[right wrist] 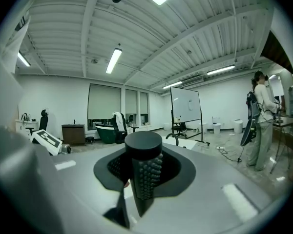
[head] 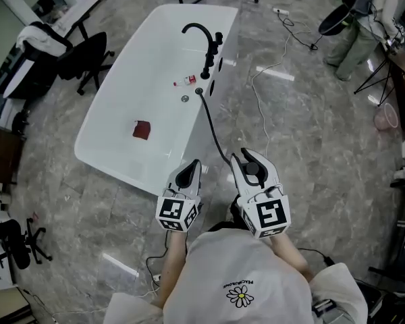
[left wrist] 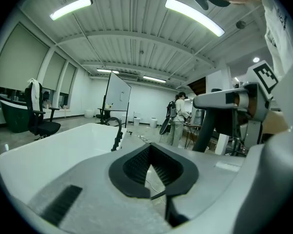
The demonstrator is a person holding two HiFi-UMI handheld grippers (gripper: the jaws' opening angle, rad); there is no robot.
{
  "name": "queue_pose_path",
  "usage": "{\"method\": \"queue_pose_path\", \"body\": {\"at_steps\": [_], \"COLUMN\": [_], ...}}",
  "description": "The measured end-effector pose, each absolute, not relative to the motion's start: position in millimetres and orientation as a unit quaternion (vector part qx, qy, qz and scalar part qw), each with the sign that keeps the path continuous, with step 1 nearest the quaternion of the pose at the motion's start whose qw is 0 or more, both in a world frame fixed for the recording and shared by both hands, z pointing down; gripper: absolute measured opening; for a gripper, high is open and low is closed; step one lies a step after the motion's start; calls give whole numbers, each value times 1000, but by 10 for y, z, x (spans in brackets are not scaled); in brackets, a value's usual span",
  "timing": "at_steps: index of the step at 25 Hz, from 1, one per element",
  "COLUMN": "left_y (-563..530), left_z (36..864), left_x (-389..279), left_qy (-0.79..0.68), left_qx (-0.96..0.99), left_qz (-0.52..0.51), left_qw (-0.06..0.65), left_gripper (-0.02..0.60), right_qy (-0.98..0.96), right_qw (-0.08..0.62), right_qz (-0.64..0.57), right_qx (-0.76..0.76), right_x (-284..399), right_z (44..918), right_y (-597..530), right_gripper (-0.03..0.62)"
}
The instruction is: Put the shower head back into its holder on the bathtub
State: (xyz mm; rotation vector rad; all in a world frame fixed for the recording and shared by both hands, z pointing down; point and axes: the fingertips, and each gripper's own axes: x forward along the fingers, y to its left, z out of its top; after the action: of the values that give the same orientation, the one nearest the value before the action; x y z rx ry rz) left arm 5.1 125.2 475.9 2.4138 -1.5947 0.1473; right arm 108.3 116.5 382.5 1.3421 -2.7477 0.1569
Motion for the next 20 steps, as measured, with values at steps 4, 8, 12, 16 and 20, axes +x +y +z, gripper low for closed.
{"method": "queue_pose_path", "body": {"at_steps": [4, 8, 12, 16, 20], "left_y": [880, 284, -378, -959, -1339], "left_z": [4894, 5035, 5209, 5153, 5341], "left_x": [43, 23, 7, 105, 182], "left_qy": [-550, -551, -556, -531, -515], "left_qx": [822, 820, 815, 832, 839], "left_qz": [40, 24, 35, 47, 79], "left_qw": [142, 152, 162, 153, 157], "left_gripper": [0, 0, 0, 126, 173], "right_qy": [-905, -918, -926, -932, -938], "right_qw": [27, 33, 37, 22, 8], "right_qz": [43, 25, 37, 39, 34], "right_qx": [422, 396, 375, 360, 345], "right_x": [1006, 784, 619, 548, 456], "right_z": [3667, 3631, 3662, 3498, 3360], "right_y": [693, 51, -618, -1286, -1783], "right_gripper": [95, 94, 94, 94, 94]}}
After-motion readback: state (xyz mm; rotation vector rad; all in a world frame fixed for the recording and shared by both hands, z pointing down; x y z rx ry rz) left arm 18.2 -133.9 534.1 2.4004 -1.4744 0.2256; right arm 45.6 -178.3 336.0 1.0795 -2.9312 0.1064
